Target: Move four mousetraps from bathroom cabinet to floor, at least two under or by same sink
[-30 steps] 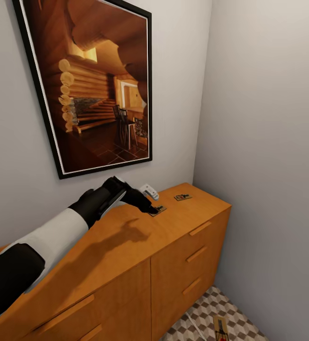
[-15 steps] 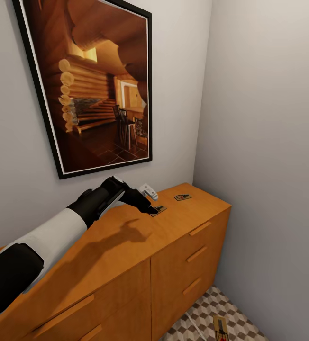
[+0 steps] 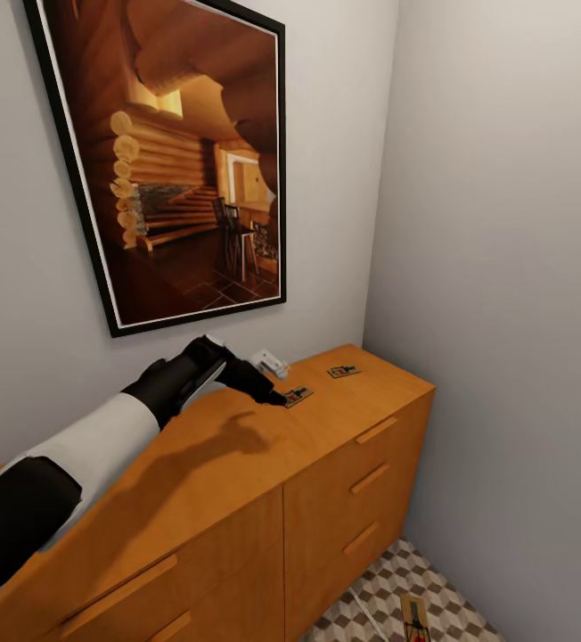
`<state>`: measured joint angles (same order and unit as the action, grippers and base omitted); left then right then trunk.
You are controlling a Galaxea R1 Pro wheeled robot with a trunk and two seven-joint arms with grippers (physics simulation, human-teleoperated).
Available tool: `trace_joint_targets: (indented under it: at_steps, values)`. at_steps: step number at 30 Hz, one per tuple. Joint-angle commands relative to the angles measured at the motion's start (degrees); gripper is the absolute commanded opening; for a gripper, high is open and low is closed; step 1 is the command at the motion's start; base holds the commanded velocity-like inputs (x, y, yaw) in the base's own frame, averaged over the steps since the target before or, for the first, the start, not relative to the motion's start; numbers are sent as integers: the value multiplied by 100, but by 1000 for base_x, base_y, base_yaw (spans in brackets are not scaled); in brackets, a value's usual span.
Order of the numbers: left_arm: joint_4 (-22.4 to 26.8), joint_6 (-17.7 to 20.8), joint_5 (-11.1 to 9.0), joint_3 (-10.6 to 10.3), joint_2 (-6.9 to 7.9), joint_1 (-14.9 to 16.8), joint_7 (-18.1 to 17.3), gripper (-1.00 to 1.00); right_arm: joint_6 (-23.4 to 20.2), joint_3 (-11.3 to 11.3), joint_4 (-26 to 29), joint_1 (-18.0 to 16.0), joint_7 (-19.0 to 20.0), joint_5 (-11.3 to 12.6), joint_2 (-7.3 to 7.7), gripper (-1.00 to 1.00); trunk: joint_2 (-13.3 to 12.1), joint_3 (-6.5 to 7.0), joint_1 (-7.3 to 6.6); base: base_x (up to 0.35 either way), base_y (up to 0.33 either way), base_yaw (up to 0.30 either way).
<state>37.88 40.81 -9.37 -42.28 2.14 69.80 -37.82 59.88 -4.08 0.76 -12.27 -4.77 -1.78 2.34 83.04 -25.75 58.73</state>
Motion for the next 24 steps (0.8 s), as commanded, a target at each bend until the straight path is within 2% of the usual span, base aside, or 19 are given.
trace_joint_targets:
  at_steps: [1,5,8,10,15,17,21,24]
  values:
    - [-5,41,-65,22,21,7,24,100,12,-40,-1,-4,-50,-15,0,-100,4,-7,0,0,0,0]
    - [-41,34,-53,668,67,8,22,100,12,-40,-1,-4,-46,-15,-4,-100,4,-7,0,0,0,0]
    - [-38,21,-42,837,73,9,21,100,12,-40,-3,-4,-46,-15,-5,-100,4,-7,0,0,0,0]
    - [-32,18,-34,875,70,8,22,100,12,-40,-1,-4,-48,-14,-5,-100,4,-7,0,0,0,0]
    - [-26,15,-1,892,42,8,28,100,12,-40,-2,-4,-49,-14,-5,-100,4,-7,0,0,0,0]
    - [-28,15,36,837,33,7,28,100,12,-40,-1,-4,-49,-13,-5,-100,4,-7,0,0,0,0]
    - [-39,21,171,499,26,8,29,100,12,-40,-4,-4,-49,-11,-5,-100,4,-7,0,0,0,0]
    - [-42,22,213,327,24,8,29,100,12,-40,-1,-4,-48,-12,-10,-100,4,-7,0,0,0,0]
